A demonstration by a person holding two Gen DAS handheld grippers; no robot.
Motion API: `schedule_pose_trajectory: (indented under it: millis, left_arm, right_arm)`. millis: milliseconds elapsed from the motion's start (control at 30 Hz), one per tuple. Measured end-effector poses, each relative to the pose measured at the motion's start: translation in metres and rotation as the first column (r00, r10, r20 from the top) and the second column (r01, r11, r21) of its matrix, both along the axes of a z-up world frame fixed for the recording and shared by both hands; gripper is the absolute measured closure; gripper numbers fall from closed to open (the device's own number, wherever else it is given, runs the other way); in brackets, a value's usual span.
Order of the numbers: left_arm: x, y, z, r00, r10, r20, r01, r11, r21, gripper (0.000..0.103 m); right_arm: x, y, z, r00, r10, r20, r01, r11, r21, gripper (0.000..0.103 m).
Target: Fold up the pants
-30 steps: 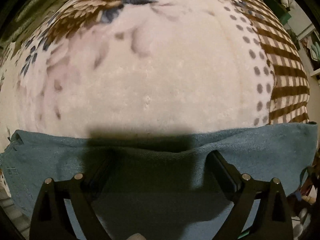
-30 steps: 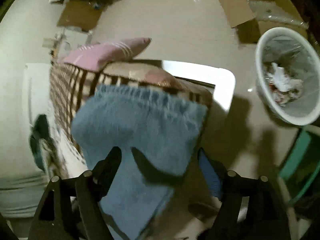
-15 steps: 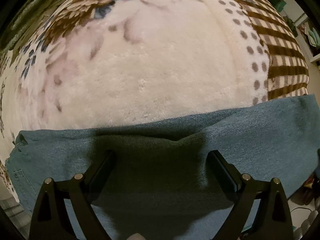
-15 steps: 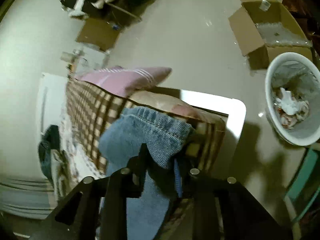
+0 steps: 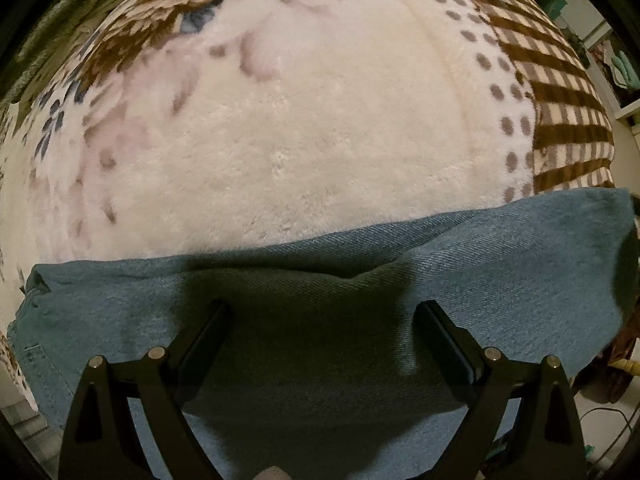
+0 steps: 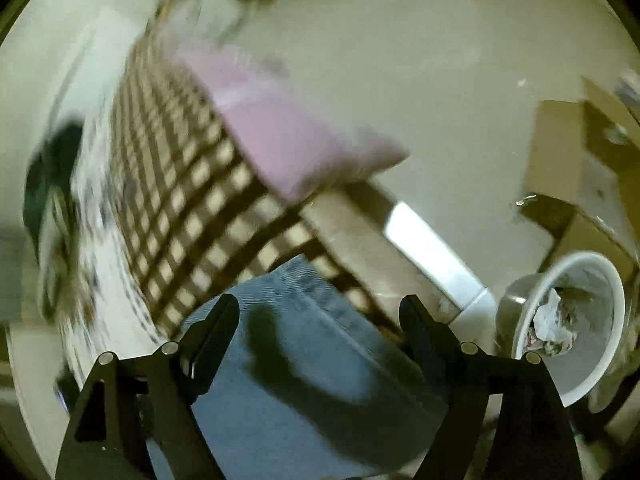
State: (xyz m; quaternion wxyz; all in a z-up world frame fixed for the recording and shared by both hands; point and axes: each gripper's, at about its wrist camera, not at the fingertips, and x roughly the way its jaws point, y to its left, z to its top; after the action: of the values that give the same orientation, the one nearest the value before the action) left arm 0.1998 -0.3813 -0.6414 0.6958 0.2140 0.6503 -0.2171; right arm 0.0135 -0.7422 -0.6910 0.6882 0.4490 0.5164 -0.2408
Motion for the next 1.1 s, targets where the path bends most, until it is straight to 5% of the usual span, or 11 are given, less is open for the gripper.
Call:
schedule_pose_trajectory:
  millis: [67,167,200,433,467,533,667,833,1033,1067,1100]
  left_arm:
    - [0.003,0.0,-0.003,1.0,-0.001,-0.001,0.001,1.0,-0.001,0.007]
    - [0.002,0.0,-0.002,1.0,-0.002,-0.004,0.002,1.0,-0.004,0.007]
    - [0.002,-0.001,-0.001,1.0,-0.001,-0.006,0.001,1.0,-0.007,0.007]
    - [0.002,-0.001,0.001,1.0,0.0,-0.008,0.0,1.0,-0.013,0.007]
    - [0.002,-0.001,0.001,1.0,0.0,-0.008,0.0,1.0,-0.012,0.007]
    - [0.003,-0.001,0.002,1.0,0.0,-0.011,0.0,1.0,-0.012,0.007]
    - [0.003,-0.001,0.003,1.0,0.003,-0.014,-0.004,1.0,-0.019,0.004]
    - [0.002,-0.006,-0.003,1.0,0.007,-0.012,-0.008,1.0,-0.006,0.0]
    - [0.004,-0.006,-0.004,1.0,-0.001,-0.019,0.0,1.0,-0.004,0.0]
    - [0.004,-0.006,-0.004,1.0,-0.001,-0.019,0.001,1.0,-0.003,0.0]
    - [0.004,-0.006,-0.004,1.0,0.0,-0.02,0.0,1.0,-0.001,0.0]
  right_arm:
    - [0.019,0.004,-0.014,0.992,0.083,-0.095,-0.08,0.996,0.025,0.021]
    - [0.032,0.022,0.002,0.977,0.172,-0.124,-0.186,0.976,-0.116,0.079]
    - [0.033,0.028,0.008,0.971,0.182,-0.158,-0.208,0.963,-0.17,0.087]
    - [0.028,0.033,0.038,0.981,0.097,-0.171,-0.155,0.915,-0.373,0.086]
    - [0.029,0.029,0.032,0.979,0.079,-0.19,-0.143,0.925,-0.352,0.081]
    - [0.023,0.019,0.024,0.975,0.026,-0.219,-0.094,0.948,-0.304,0.045]
    - [-0.038,0.007,0.039,0.984,-0.18,-0.02,0.171,0.96,-0.222,0.031]
    - [-0.119,0.03,0.023,0.917,-0.377,0.128,0.381,0.925,-0.006,0.011]
    - [-0.137,0.052,-0.041,0.882,-0.447,0.146,0.411,0.883,0.226,0.014]
    - [-0.136,0.056,-0.044,0.867,-0.469,0.172,0.423,0.872,0.246,0.023]
    - [-0.136,0.058,-0.041,0.844,-0.492,0.214,0.444,0.864,0.236,0.051]
